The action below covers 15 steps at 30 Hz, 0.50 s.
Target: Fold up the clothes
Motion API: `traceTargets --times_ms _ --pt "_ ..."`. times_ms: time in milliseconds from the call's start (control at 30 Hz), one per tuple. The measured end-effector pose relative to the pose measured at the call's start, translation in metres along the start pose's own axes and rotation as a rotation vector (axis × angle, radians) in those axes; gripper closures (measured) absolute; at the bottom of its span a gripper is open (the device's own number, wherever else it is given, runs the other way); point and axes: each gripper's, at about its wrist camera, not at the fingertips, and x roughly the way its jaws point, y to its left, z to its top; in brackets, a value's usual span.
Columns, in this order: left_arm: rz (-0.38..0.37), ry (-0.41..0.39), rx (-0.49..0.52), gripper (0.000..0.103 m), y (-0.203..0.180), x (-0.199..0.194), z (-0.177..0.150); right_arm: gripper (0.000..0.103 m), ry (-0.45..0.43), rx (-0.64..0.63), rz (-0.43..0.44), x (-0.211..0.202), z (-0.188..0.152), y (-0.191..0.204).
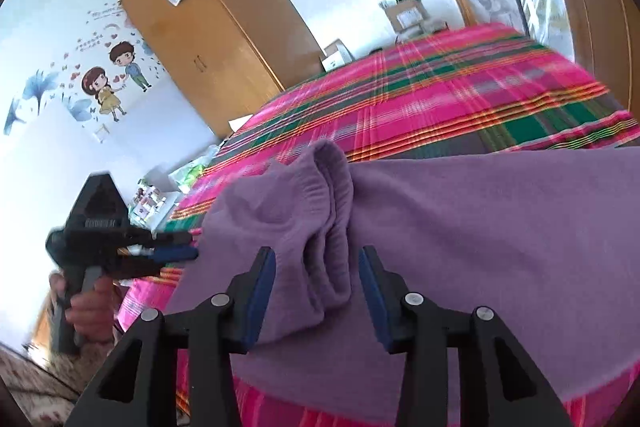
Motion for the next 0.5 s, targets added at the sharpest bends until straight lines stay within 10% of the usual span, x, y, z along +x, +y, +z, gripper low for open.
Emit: traceTargets --times_ms 500 --pt "0.028 0.039 0.056 0.075 -0.001 0.011 -0.011 0.052 0.130 -0.022 0.029 0.083 0.063 -0.008"
